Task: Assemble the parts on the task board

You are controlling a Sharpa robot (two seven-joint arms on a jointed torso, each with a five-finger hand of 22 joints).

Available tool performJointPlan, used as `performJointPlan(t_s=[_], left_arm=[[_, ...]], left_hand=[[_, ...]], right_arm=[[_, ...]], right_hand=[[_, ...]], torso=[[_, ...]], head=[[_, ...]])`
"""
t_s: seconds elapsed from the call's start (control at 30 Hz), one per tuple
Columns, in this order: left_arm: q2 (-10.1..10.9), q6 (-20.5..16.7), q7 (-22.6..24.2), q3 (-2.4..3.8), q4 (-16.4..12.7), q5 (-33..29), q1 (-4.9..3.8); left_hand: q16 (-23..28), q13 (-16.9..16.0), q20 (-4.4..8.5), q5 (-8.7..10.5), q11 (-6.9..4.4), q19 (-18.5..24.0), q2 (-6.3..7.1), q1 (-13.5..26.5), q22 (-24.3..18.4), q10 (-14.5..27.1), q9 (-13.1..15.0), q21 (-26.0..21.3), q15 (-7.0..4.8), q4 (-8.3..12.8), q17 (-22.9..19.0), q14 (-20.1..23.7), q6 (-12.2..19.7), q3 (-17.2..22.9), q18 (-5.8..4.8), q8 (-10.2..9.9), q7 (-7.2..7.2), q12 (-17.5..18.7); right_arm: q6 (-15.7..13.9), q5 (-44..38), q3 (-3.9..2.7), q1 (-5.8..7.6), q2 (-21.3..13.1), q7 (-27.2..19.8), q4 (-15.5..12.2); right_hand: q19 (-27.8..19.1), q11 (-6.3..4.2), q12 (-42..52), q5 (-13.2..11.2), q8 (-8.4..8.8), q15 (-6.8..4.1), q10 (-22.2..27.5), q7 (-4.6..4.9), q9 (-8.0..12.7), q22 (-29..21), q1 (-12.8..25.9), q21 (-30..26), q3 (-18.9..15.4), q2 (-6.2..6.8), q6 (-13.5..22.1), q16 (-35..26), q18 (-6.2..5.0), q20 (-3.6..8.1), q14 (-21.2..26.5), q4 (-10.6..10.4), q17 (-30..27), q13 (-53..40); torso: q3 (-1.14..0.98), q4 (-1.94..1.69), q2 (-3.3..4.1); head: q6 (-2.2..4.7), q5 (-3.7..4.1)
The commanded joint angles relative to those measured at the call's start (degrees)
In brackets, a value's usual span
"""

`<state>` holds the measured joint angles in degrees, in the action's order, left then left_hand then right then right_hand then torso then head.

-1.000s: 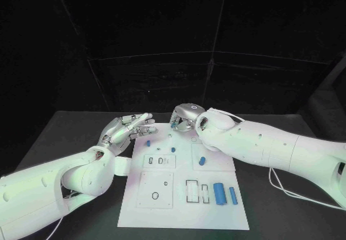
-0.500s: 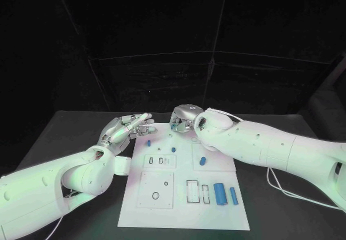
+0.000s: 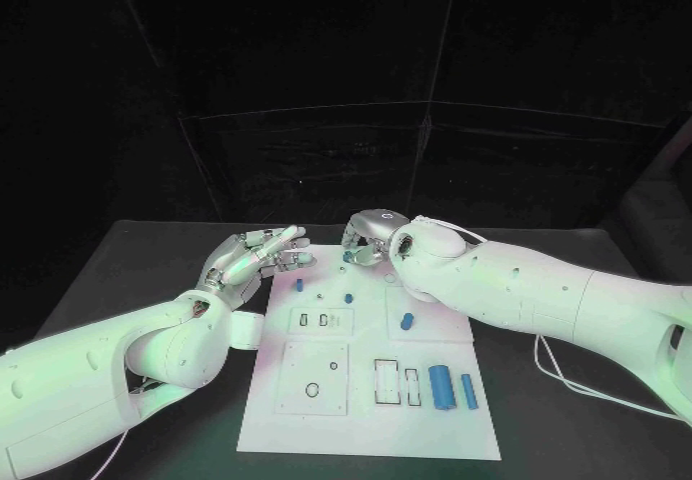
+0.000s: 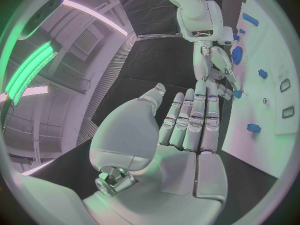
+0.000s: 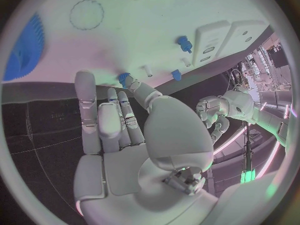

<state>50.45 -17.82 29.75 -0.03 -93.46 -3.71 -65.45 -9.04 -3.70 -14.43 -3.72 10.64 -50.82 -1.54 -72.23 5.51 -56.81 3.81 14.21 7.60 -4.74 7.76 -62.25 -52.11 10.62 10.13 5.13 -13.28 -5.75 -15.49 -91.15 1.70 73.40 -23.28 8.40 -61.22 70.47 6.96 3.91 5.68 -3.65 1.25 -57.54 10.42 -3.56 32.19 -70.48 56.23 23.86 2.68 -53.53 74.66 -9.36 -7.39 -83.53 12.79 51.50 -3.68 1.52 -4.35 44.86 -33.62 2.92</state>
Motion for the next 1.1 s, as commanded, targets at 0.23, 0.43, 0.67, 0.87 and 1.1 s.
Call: performJointPlan(t_s=[0.23,0.43,0.67,0.87,1.1], left_arm=[[0.5,1.2,-0.2,0.03,-0.1,0.1,-0.11],[0.7,1.4,-0.4,0.03,-0.2,0.1,-0.13],[0.9,1.8,-0.4,0.02,-0.4,-0.4,-0.17],[0.7,2.2,-0.3,0.02,-0.3,-0.5,-0.18],[0.4,2.5,-0.1,0.02,0.0,-0.6,-0.17]], left_hand=[[0.3,0.1,0.09,-0.17,0.26,-0.4,-0.18,-0.3,-0.1,0.1,-0.1,-0.4,0.35,0.5,0.1,-0.1,0.1,-0.1,0.41,-0.5,-0.84,0.3],[0.4,0.1,0.09,-0.17,0.27,-0.4,-0.17,-0.3,-0.1,0.1,-0.1,-0.4,0.36,0.5,0.1,-0.1,0.1,0.0,0.41,-0.5,-0.85,0.4],[0.4,0.1,0.08,-0.18,0.27,-0.4,-0.17,-0.3,-0.1,0.1,-0.1,-0.4,0.37,0.6,0.1,-0.1,0.1,0.0,0.41,-0.5,-0.85,0.4],[0.4,0.1,0.08,-0.19,0.27,-0.4,-0.17,-0.3,-0.1,0.1,-0.1,-0.5,0.37,0.6,0.1,-0.1,0.2,0.0,0.41,-0.5,-0.84,0.4],[0.4,0.1,0.08,-0.20,0.27,-0.4,-0.19,-0.4,-0.2,0.1,-0.1,-0.5,0.37,0.7,0.1,-0.1,0.2,0.0,0.41,-0.5,-0.82,0.4]], right_arm=[[-5.3,2.0,-0.05,0.42,-6.8,1.6,-7.9],[-5.9,6.0,-1.82,0.62,-13.3,2.2,-14.5],[-0.9,9.6,-2.77,0.71,-19.7,6.8,-18.4],[2.9,11.7,-2.91,0.71,-21.8,9.1,-18.6],[6.6,12.5,-2.94,0.68,-20.4,9.0,-15.7]], right_hand=[[0.6,-0.25,3.7,1.5,-0.38,0.01,-1.0,0.14,-0.4,0.4,0.6,0.5,-3.2,2.09,0.2,0.1,-0.52,0.28,-0.3,-3.1,0.4,-0.5],[3.5,-1.81,9.2,2.1,-0.95,-0.94,-9.5,-0.62,-0.6,7.3,1.0,5.1,-5.0,2.50,-2.2,2.6,0.53,0.88,-1.4,-5.3,5.3,-2.0],[6.9,-5.01,27.3,3.8,-1.62,-3.96,-20.9,-3.69,-0.6,16.7,0.4,11.7,-12.3,5.13,-2.7,7.1,2.21,3.91,-3.0,-9.7,14.7,-14.6],[7.9,-4.21,62.4,4.5,-2.52,-3.17,-21.1,-2.73,-0.4,21.7,-2.3,15.1,-19.9,4.61,0.3,10.5,2.93,3.43,-3.9,-15.5,23.0,-53.8],[7.5,-3.25,71.1,5.0,-3.70,-2.05,-21.2,-1.40,-0.5,23.0,-6.8,16.3,-25.5,4.36,3.5,11.2,2.97,2.36,-4.0,-21.8,24.9,-64.4]], torso=[[-0.09,0.37,-0.03],[-0.34,0.92,-0.17],[-0.44,1.49,-0.29],[-0.50,1.47,-0.26],[-0.48,1.38,-0.26]], head=[[0.21,-0.43],[0.61,-0.67],[0.82,0.09],[0.86,0.61],[0.93,0.86]])
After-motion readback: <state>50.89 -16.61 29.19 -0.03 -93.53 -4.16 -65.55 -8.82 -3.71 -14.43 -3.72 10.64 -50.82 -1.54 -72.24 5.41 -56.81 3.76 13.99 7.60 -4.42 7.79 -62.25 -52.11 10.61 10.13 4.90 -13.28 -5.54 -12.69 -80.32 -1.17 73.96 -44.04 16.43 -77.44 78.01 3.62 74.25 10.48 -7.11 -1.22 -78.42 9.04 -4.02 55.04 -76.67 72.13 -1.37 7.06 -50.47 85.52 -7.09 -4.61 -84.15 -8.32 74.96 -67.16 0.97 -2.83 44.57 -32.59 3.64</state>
